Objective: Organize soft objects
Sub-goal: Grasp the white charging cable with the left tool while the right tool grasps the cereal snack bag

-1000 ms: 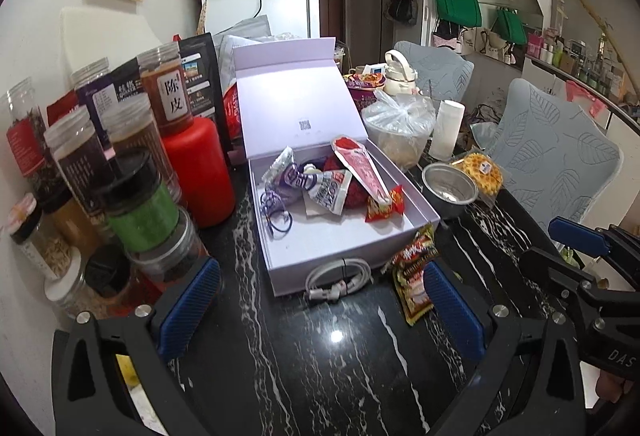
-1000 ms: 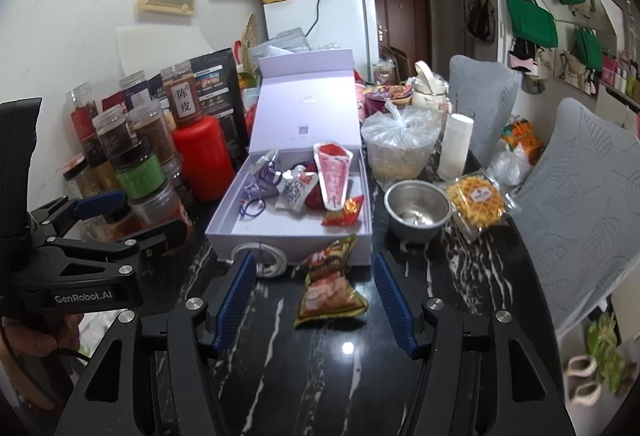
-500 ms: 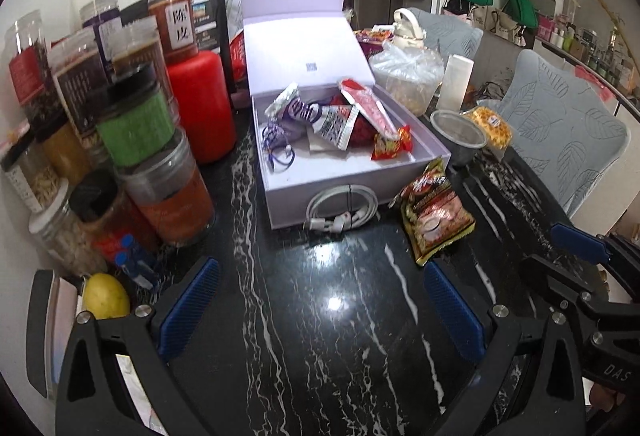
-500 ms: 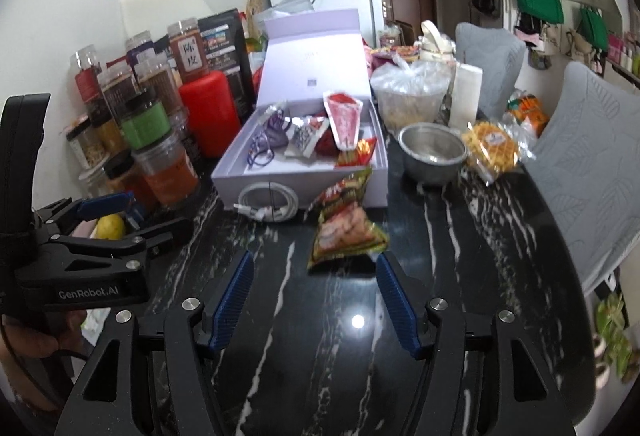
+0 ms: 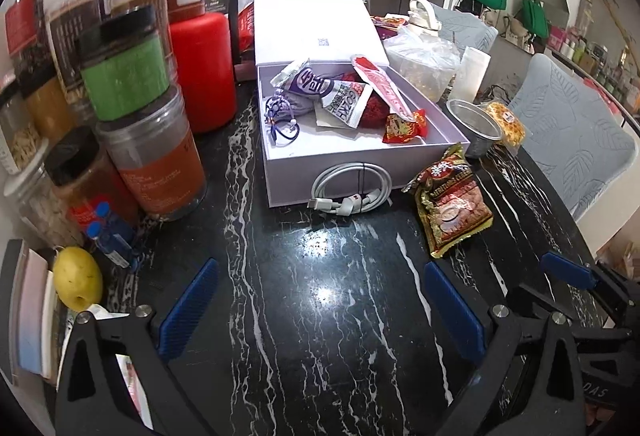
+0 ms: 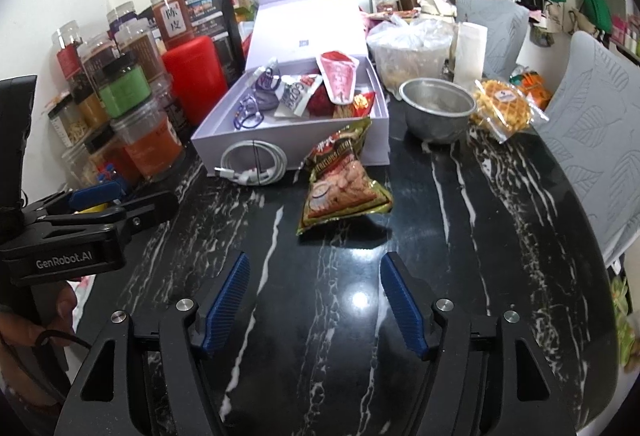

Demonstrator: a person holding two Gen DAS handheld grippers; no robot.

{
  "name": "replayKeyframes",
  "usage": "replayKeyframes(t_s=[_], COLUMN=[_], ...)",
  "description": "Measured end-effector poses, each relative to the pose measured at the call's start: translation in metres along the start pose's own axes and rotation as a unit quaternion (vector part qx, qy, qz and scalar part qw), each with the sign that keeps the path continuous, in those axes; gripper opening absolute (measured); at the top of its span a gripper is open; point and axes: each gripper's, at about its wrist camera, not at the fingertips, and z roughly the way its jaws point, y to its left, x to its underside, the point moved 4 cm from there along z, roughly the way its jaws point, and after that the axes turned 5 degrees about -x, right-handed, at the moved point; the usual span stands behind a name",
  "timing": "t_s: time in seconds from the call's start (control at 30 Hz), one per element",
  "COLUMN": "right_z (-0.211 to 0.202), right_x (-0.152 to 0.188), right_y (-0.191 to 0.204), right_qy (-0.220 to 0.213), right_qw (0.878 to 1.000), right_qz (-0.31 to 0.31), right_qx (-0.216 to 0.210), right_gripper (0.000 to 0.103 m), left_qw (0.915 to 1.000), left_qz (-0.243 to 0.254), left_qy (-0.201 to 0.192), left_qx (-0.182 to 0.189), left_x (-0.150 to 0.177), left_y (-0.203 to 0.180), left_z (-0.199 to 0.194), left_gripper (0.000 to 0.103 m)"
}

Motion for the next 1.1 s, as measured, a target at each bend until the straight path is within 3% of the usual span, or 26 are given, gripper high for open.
replayKeyframes(t_s=[0.37, 0.77, 1.1], right_z=[0.028, 0.047, 0.065], right_x=[-0.008, -0.022, -0.032], right_y=[-0.017, -0.042, -0.053], right_qy=[0.021, 0.033, 0.052], right_qw=[1.0, 0.999, 0.998], right_qz=[0.015, 0.03, 0.024], right_qx=[0.006, 0.011, -0.013], right_gripper=[0.073, 0.073, 0.074], left_qw=[0.9993, 0.9984, 0.9976], left_qz=[-0.022, -0.032, -0.021], left_qy=[0.029, 0.043, 0.063], left_qx=[0.007, 0.018, 0.016], left_x=[0.003, -0.02, -0.037], left_y=[0.005, -0.01, -0.031], left_z=[0.037, 0.076, 0.108], left_gripper=[0.103, 0.103, 0.103])
